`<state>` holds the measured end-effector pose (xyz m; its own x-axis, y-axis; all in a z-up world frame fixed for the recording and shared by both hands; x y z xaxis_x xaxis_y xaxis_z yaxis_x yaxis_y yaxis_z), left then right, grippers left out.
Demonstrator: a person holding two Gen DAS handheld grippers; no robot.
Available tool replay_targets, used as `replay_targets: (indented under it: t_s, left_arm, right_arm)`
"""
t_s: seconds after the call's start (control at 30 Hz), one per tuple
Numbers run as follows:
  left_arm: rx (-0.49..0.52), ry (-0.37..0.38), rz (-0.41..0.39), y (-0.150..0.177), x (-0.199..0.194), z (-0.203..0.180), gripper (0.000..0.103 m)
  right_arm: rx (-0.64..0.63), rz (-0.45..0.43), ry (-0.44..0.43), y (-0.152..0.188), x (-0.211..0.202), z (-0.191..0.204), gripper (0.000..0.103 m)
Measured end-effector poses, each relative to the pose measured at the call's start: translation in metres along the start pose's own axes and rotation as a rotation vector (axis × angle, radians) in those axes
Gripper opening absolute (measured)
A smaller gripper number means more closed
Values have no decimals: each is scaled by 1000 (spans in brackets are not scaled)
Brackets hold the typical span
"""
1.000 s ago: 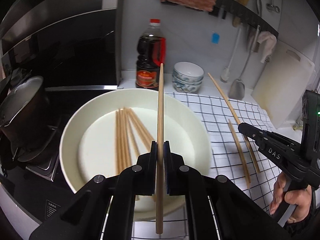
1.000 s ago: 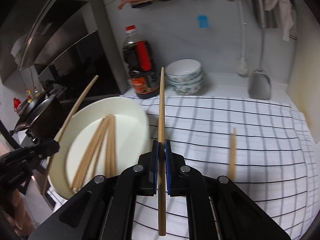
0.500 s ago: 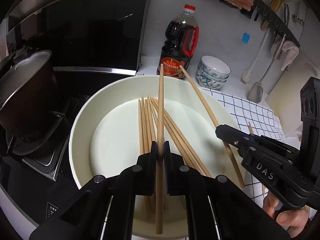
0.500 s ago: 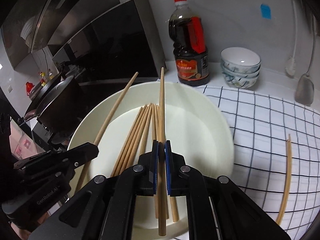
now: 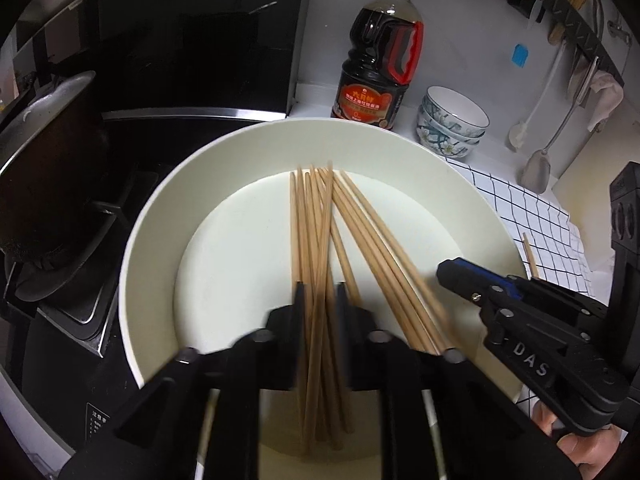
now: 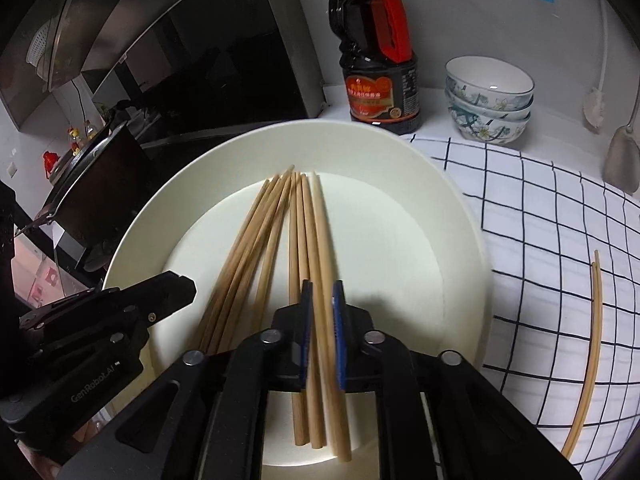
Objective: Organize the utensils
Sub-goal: 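Lower both chopsticks into the basin and open both tools, then withdraw both open tools from the basin back to the last two chopsticks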
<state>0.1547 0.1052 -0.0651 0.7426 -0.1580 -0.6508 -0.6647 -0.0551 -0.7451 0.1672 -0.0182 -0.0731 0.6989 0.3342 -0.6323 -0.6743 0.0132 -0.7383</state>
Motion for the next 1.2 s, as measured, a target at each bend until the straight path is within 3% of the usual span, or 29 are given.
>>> replay_targets:
  t_s: [0.07,0.27,0.47,0.53,0.7,0.9,1.2]
  left_arm:
    - [8,-17,-39,-3,-7,1,63]
    - [23,-52,-84,-7,-24,3,66]
    - [23,-58,-111,-4,-36,0,83]
    - [25,-59,-117,-3,-39,-1,84]
    - [30,-68,-125,3,-49,-5,90]
    - [28,-14,-132,11,-62,-25,94]
    - [65,65,-127,28,-70,-76,95]
  right_arm:
    - [-7,-16,15,-2,-3,-4,11]
    - [10,-40,15,-5,-14,-13,13]
    - [8,-61,14,-6,-28,-16,31]
    - [3,-70,15,-4,-33,-17,38]
    - [31,-91,36,-2,-49,-32,41]
    - [59,-121,89,3,-75,-61,52]
    - [84,-144,155,22,-115,-107,57]
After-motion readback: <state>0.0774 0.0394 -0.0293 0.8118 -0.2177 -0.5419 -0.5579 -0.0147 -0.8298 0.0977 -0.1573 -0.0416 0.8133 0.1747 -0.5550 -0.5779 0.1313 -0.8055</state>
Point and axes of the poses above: each gripper's, at about its wrist camera, not at the fingertips, and x roughly the way its jaws point, z to its left, y to its underside, the point moved 7 cm from there along x, roughly the way its jaws point, and after that the axes turned 12 degrees about -z, right-handed, at the moved point
